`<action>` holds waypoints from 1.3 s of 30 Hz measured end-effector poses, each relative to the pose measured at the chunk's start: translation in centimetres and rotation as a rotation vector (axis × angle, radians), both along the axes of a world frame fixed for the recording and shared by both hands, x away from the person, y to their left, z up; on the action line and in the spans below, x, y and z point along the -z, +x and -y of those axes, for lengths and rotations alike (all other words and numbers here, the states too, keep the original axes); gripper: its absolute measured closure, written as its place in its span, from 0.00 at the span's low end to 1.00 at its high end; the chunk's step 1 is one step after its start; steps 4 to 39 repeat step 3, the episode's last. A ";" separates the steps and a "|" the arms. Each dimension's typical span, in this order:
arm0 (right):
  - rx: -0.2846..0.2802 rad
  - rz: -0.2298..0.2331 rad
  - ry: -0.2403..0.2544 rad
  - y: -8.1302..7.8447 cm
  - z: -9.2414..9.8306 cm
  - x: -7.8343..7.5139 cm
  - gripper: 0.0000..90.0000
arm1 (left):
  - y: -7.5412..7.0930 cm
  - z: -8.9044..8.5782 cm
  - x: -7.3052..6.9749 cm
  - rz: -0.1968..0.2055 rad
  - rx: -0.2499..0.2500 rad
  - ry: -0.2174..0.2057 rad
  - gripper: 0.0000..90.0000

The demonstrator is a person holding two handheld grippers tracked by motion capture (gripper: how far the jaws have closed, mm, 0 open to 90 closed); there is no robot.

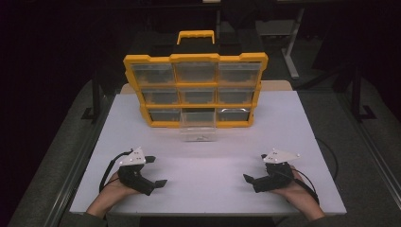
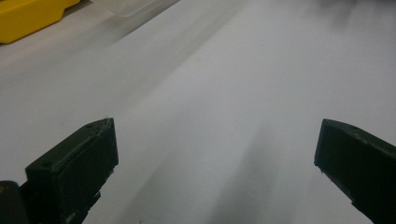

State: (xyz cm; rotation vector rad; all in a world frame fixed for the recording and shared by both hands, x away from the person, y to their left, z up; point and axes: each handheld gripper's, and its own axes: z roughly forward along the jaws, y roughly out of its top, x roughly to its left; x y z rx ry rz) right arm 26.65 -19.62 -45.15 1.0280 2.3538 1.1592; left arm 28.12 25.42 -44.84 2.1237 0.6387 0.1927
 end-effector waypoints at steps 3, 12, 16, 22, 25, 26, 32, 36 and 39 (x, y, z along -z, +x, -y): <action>0.005 0.002 -0.017 0.1 0.0 0.2 0.01 | 0.0 0.0 0.1 0.004 -0.005 0.015 0.00; 0.005 0.002 -0.017 0.1 0.0 0.2 0.01 | 0.0 0.0 0.1 0.004 -0.005 0.015 0.00; 0.005 0.002 -0.017 0.1 0.0 0.2 0.01 | 0.0 0.0 0.1 0.004 -0.005 0.015 0.00; 0.005 0.002 -0.017 0.1 0.0 0.2 0.01 | 0.0 0.0 0.1 0.004 -0.005 0.015 0.00; 0.005 0.002 -0.017 0.1 0.0 0.2 0.01 | 0.0 0.0 0.1 0.004 -0.005 0.015 0.00; 0.005 0.002 -0.017 0.1 0.0 0.2 0.01 | 0.0 0.0 0.1 0.004 -0.005 0.015 0.00; 0.005 0.002 -0.017 0.1 0.0 0.2 0.01 | 0.0 0.0 0.1 0.004 -0.005 0.015 0.00; 0.005 0.002 -0.017 0.1 0.0 0.2 0.01 | 0.0 0.0 0.1 0.004 -0.005 0.015 0.00; 0.005 0.002 -0.017 0.1 0.0 0.2 0.01 | 0.0 0.0 0.1 0.004 -0.005 0.015 0.00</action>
